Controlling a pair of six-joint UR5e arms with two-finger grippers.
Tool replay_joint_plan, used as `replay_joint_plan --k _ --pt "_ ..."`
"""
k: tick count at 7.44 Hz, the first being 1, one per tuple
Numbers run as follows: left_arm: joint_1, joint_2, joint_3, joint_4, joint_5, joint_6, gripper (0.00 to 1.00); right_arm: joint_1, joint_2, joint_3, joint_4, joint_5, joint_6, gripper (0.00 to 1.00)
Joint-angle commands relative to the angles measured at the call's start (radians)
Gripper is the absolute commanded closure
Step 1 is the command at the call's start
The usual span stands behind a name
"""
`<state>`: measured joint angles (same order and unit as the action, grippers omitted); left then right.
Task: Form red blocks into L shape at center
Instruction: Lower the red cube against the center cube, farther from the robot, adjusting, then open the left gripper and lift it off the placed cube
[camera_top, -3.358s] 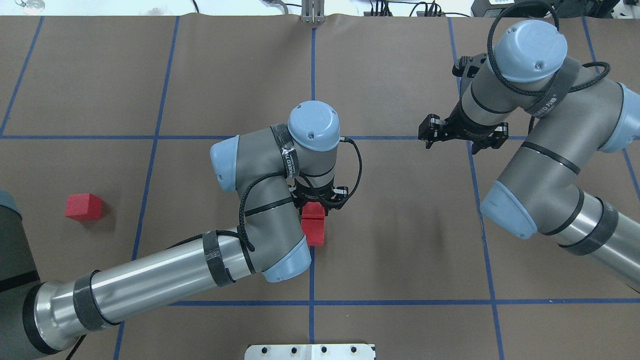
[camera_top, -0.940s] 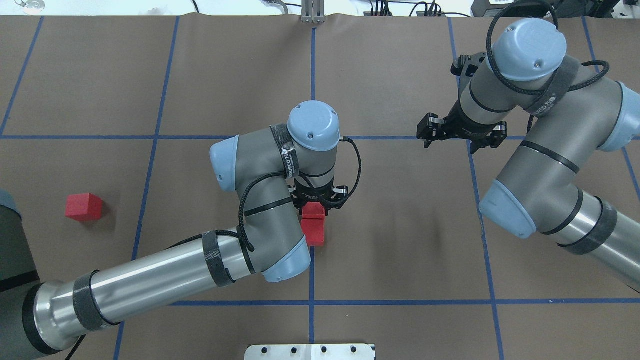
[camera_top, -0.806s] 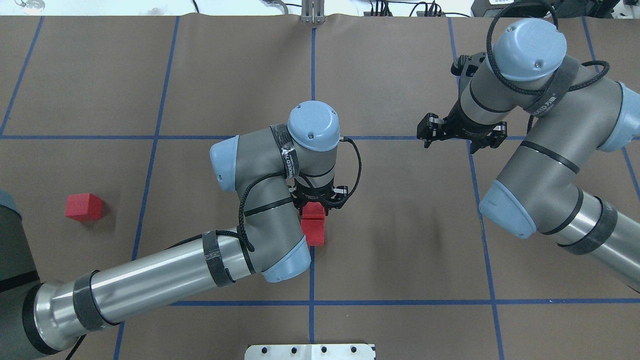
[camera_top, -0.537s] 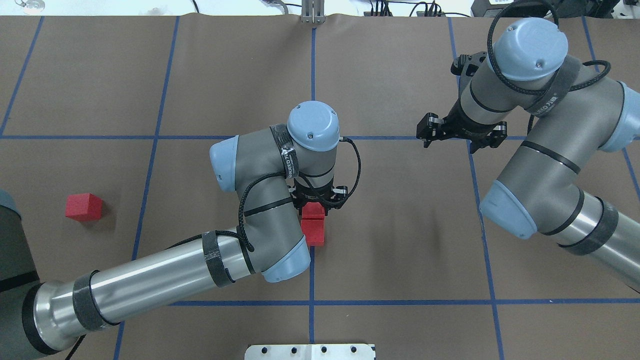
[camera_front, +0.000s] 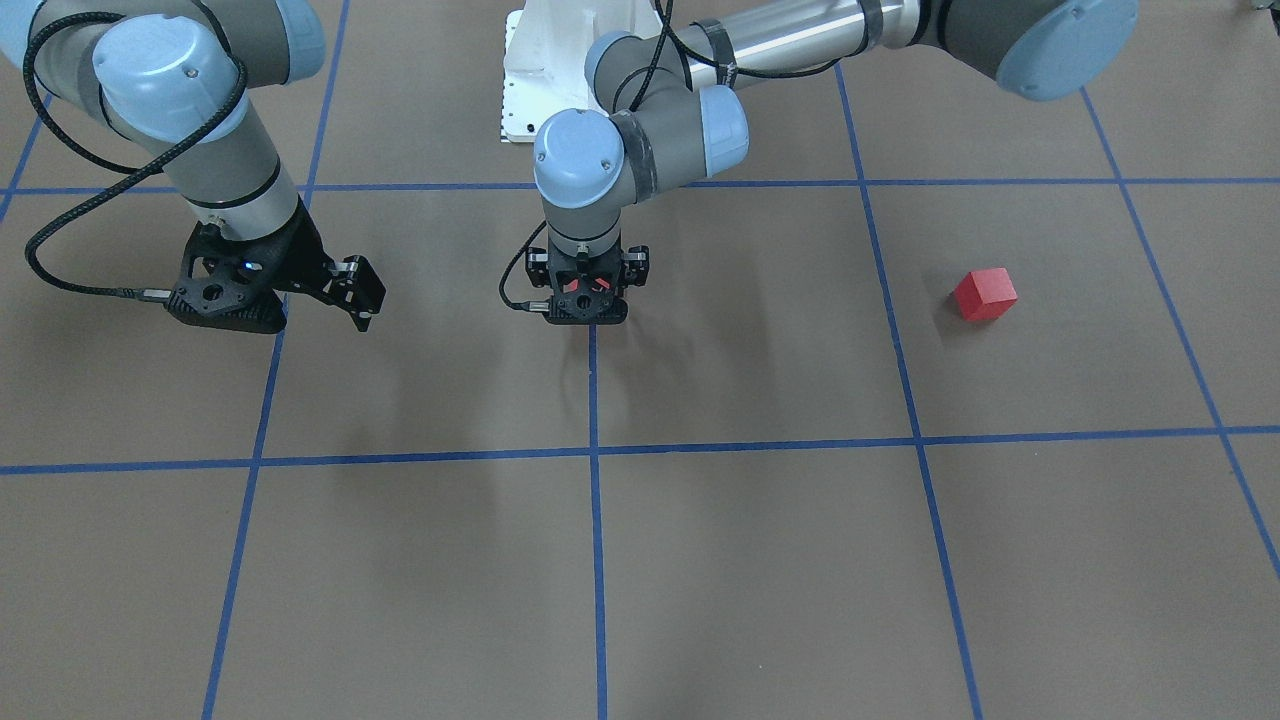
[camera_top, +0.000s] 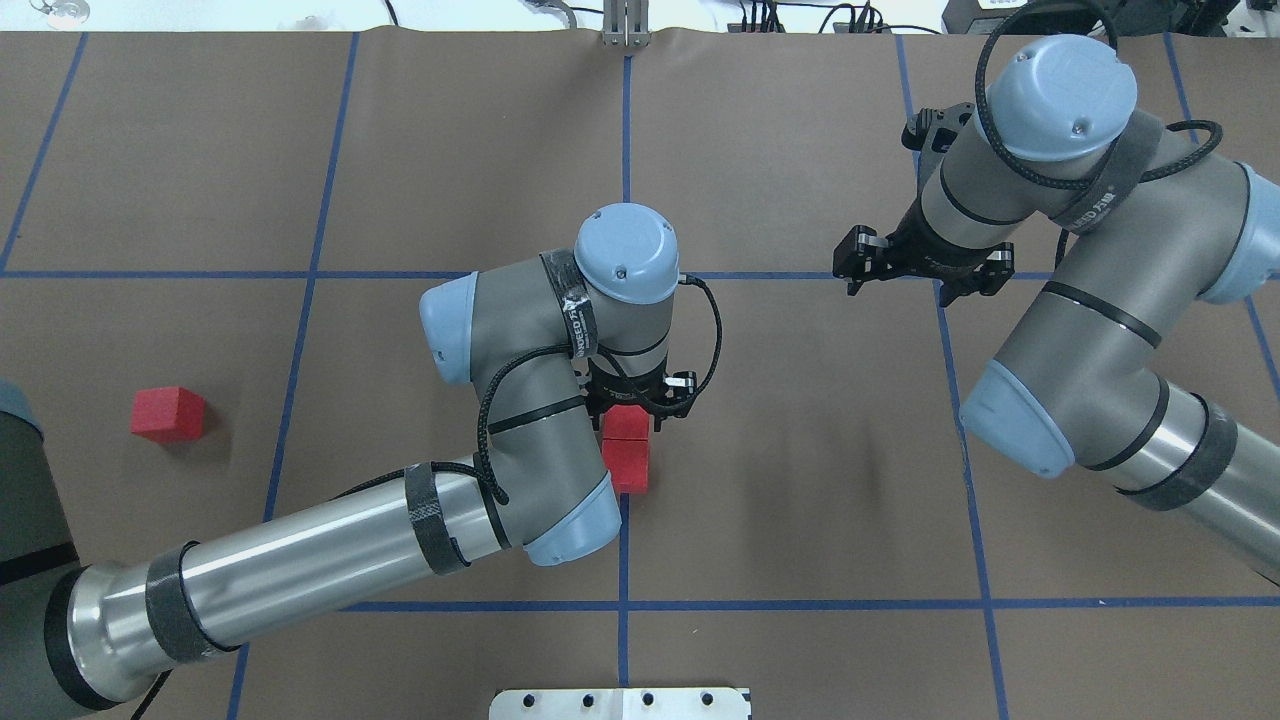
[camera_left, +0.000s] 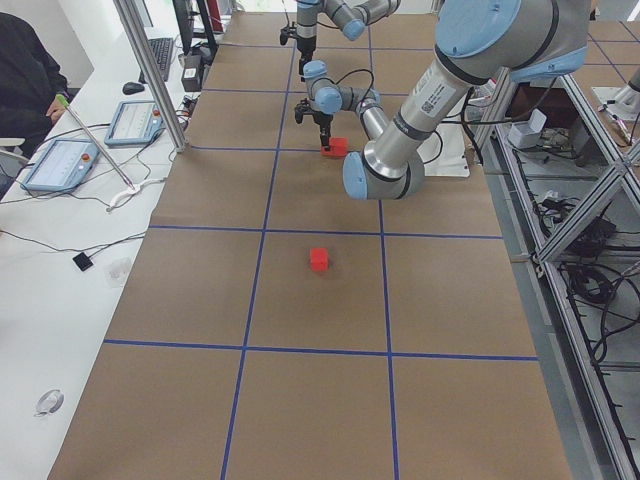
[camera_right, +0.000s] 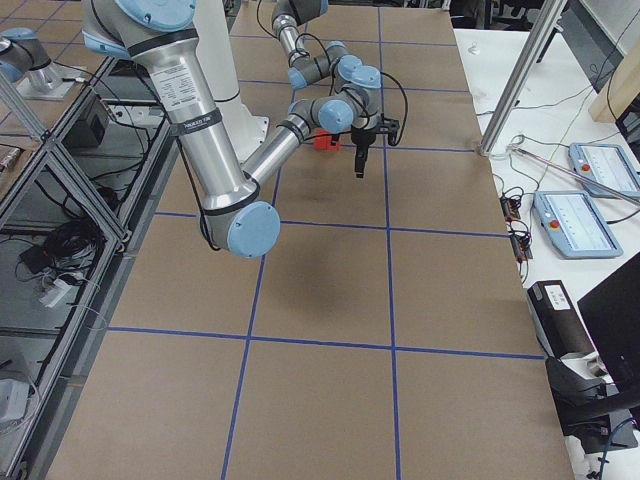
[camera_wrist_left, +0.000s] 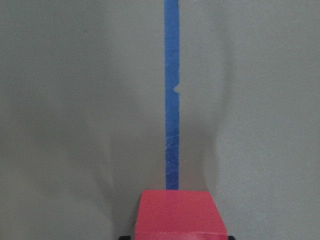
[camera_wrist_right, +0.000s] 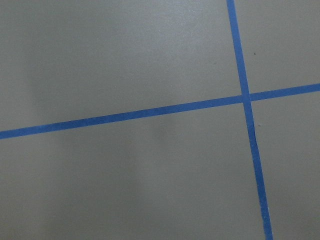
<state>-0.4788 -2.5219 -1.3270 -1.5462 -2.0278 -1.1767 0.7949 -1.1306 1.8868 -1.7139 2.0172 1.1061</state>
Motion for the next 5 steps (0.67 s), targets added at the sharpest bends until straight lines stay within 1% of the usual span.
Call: replay_joint_plan --k 1,2,3,4,5 --pt "0.000 0.000 -0.001 0.000 0.001 0.000 0.00 0.000 -0.001 0.000 0.000 0.000 0.000 0.01" --pt "-0.003 0.000 -0.036 0.003 -0.003 0.002 0.00 0.000 -0.002 0.000 0.000 0.000 -0.002 0.01" --pt "-0.014 0.023 -0.105 0.012 -0.003 0.002 0.00 0.001 -0.003 0.000 0.000 0.000 -0.003 0.01" --pt "-0.044 0.085 -0.209 0.018 -0.003 0.002 0.00 0.004 -0.005 0.000 -0.001 0.000 -0.008 0.01" --pt "-0.067 0.189 -0.339 0.020 -0.002 0.011 0.00 0.007 -0.008 0.000 0.000 0.002 -0.011 0.01"
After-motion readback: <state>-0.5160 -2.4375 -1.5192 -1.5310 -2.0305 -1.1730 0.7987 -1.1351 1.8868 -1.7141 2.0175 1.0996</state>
